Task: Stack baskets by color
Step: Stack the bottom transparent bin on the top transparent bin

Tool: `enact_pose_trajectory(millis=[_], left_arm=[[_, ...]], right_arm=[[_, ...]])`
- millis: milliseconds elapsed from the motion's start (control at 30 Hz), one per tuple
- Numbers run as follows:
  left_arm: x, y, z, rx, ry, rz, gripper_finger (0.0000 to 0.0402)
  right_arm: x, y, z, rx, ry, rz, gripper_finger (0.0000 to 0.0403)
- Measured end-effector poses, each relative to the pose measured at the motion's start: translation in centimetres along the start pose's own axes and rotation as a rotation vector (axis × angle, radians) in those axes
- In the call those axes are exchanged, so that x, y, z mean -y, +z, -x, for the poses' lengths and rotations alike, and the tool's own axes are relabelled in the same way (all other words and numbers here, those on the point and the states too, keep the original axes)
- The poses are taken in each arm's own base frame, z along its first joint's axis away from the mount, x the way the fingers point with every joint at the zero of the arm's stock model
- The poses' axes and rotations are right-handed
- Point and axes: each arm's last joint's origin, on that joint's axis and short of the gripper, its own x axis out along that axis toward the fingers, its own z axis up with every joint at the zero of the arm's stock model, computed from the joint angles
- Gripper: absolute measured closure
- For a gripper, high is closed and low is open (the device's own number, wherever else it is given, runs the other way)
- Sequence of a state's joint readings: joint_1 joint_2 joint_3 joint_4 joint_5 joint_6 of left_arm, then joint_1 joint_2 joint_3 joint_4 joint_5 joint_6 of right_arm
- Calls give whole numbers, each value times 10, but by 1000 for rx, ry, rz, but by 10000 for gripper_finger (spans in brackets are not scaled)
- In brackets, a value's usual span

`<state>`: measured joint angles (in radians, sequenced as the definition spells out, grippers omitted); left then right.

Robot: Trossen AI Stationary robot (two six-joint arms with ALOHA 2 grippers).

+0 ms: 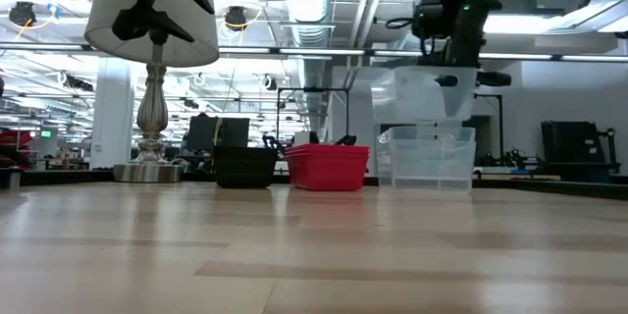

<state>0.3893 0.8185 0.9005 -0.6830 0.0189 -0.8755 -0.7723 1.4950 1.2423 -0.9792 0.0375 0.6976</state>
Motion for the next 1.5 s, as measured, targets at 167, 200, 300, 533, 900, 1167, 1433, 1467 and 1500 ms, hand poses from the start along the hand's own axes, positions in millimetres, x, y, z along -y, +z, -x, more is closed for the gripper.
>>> enact_pose_trajectory(millis=[167, 200, 300, 533, 900, 1167, 1433, 1467, 1500], left_arm=[[0, 0, 0, 1, 0, 0, 150], [0, 0, 0, 1, 0, 0, 150], [0, 0, 0, 4, 4, 1, 150], [0, 0, 0, 10, 8, 1, 150], [0, 0, 0, 6, 5, 2, 150], [0, 0, 0, 6, 5, 3, 150], [0, 0, 0, 6, 5, 11, 150], [0, 0, 0, 6, 5, 12, 150], [0, 0, 0, 6, 5, 12, 150]], right_arm=[[11, -4, -2, 106, 93, -77, 403], [12, -5, -6, 94, 87, -81, 403], [12, -5, -17, 78, 86, -82, 403], [9, -3, -39, 24, 65, -80, 403], [13, -6, -34, 11, 51, -82, 403], [12, -6, -35, 10, 51, -108, 402], [12, -6, -35, 13, 48, -132, 401], [12, -6, -35, 15, 47, -136, 398], [12, -6, -35, 15, 46, -140, 395]])
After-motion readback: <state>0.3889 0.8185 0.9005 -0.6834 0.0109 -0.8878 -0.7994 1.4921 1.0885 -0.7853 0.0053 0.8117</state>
